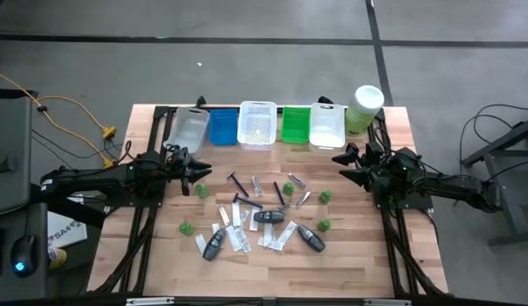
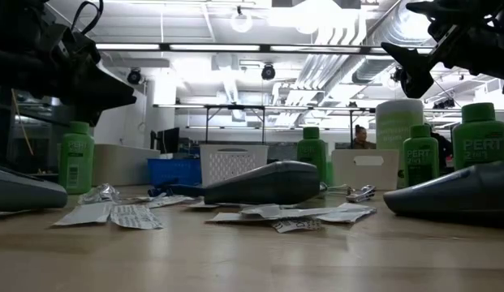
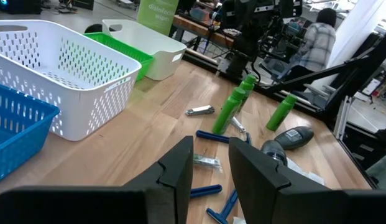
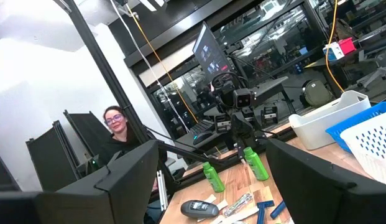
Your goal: Pick & Place Travel size toiletries
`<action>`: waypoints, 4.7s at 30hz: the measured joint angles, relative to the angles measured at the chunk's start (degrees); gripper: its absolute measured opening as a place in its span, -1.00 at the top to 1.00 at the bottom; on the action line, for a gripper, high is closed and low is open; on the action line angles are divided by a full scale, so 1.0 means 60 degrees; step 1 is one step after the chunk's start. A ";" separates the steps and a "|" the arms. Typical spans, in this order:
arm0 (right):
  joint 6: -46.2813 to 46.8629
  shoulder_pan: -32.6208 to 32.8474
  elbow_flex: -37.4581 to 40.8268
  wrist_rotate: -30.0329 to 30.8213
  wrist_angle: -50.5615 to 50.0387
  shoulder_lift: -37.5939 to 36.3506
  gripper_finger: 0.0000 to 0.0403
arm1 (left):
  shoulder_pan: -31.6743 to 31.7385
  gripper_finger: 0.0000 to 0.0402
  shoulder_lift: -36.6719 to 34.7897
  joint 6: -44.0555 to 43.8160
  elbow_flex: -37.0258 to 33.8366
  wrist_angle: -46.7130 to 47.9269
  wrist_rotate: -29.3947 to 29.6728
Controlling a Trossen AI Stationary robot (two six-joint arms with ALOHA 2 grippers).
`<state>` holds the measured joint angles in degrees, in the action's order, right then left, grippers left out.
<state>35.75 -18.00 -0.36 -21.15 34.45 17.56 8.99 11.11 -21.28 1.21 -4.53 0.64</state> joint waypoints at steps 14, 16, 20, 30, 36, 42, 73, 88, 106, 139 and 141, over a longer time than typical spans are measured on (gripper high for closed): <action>0.0000 -0.0003 0.0003 -0.0001 -0.0002 0.0002 -0.45 | -0.0004 0.48 0.0007 -0.1283 0.0215 -0.0682 -0.0288; 0.0000 -0.0004 0.0001 -0.0002 -0.0001 0.0004 -0.45 | -0.0004 0.48 -0.0003 -0.1545 0.0248 -0.0745 -0.0321; 0.0000 -0.0002 0.0004 0.0000 0.0002 0.0004 -0.45 | -0.0004 0.48 0.0036 -0.2002 0.0255 -0.0653 -0.0411; 0.0000 0.0000 0.0000 0.0000 0.0002 0.0003 -0.45 | -0.0004 0.48 0.0794 -0.2021 0.1651 0.0961 -0.0438; 0.0000 -0.0002 0.0002 0.0000 0.0002 0.0000 -0.45 | -0.0004 0.48 0.2165 -0.1927 0.3292 0.2840 -0.0027; 0.0000 -0.0002 0.0002 0.0000 0.0000 0.0002 -0.45 | -0.0004 0.48 0.4110 -0.2547 0.4988 0.5054 -0.0007; 0.0001 -0.0003 0.0003 0.0000 -0.0023 0.0000 -0.45 | -0.4508 0.48 1.1459 -0.7758 0.9202 0.8306 0.1311; 0.0000 0.0000 0.0003 0.0000 -0.0115 0.0003 -0.45 | -0.5855 0.48 1.2323 -0.7691 0.9205 0.6772 0.0715; 0.0000 -0.0001 0.0000 0.0000 -0.0144 0.0004 -0.45 | -0.5880 -0.15 1.2954 -0.9912 0.9203 0.7129 -0.0876; 0.0000 0.0000 0.0000 0.0006 -0.0210 0.0004 -0.45 | -0.6339 -0.25 1.5730 -1.0283 1.2021 1.0033 -0.0780; 0.0000 -0.0002 0.0000 0.0011 -0.0212 0.0002 -0.45 | -0.6339 -0.25 1.5730 -1.0283 1.2021 0.9942 -0.0769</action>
<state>35.75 -18.01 -0.36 -21.08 33.18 17.57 -29.04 105.49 -82.98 73.34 55.12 -3.97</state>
